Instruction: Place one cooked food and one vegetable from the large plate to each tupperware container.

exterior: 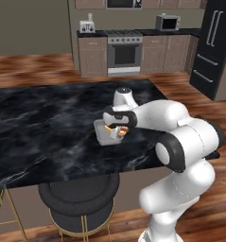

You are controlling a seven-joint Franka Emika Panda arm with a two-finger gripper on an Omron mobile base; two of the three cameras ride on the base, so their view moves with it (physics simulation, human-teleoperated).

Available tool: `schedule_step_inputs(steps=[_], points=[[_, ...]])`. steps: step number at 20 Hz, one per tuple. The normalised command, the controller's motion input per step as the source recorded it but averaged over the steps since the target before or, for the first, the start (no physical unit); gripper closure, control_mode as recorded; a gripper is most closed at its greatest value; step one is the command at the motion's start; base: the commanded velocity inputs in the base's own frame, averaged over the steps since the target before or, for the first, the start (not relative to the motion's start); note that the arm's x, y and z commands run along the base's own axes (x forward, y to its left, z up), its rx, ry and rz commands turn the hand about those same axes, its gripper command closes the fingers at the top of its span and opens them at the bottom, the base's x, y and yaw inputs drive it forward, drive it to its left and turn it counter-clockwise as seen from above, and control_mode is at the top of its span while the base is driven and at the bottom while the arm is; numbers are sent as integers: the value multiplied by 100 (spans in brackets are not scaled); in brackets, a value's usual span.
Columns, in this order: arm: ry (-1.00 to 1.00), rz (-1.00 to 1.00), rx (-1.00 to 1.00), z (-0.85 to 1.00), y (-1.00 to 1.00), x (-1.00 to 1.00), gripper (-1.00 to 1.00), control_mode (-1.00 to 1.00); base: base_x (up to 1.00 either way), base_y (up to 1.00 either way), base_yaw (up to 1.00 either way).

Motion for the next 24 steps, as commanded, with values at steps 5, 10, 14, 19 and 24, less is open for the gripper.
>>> schedule_step_inputs(steps=[5, 10, 14, 19, 24], points=[[0, -76, 33, -4, 0, 0, 100, -100, 0, 0, 0], [2, -72, 24, 25, 0, 0, 100, -100, 0, 0, 0], [3, -62, 7, 46, 3, 14, 100, -100, 0, 0, 0], [18, -44, -20, 15, 17, 46, 100, -100, 0, 0, 0], [12, -3, 0, 0, -1, 45, 100, -100, 0, 0, 0]])
